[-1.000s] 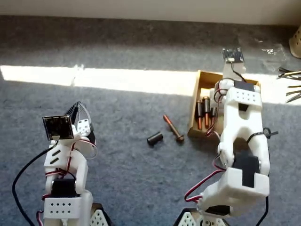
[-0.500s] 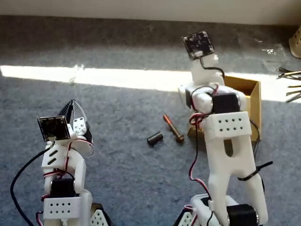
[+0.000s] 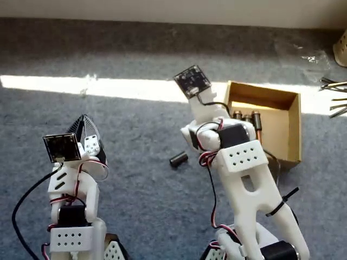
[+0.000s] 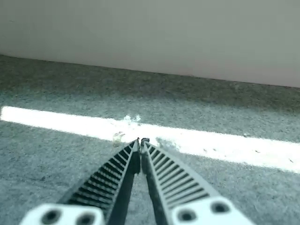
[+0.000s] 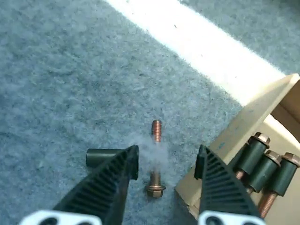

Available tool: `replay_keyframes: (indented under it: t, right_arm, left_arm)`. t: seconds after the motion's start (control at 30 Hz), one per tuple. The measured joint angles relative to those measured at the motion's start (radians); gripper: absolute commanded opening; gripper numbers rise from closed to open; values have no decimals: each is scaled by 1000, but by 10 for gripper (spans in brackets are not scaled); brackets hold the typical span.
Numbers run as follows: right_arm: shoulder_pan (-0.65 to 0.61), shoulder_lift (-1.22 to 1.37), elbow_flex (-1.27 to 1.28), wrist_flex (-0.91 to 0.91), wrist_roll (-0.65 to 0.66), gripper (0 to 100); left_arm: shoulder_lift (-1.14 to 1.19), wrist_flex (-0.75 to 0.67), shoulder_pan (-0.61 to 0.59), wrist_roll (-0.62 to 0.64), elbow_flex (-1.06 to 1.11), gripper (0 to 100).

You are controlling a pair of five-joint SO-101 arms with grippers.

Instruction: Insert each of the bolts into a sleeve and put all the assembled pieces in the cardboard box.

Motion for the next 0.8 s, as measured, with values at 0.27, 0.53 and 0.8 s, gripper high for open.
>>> replay_keyframes:
  t: [0.27,0.53,0.8]
  right_arm:
    - [-72,-2,107,-34,253,177]
    - [-74,-3,267,-117,626,177]
    - [-89,-3,287,-126,819,177]
  left_arm:
    - [0,0,0,0,0,27]
    - [0,0,0,0,0,27]
    - [0,0,0,0,0,27]
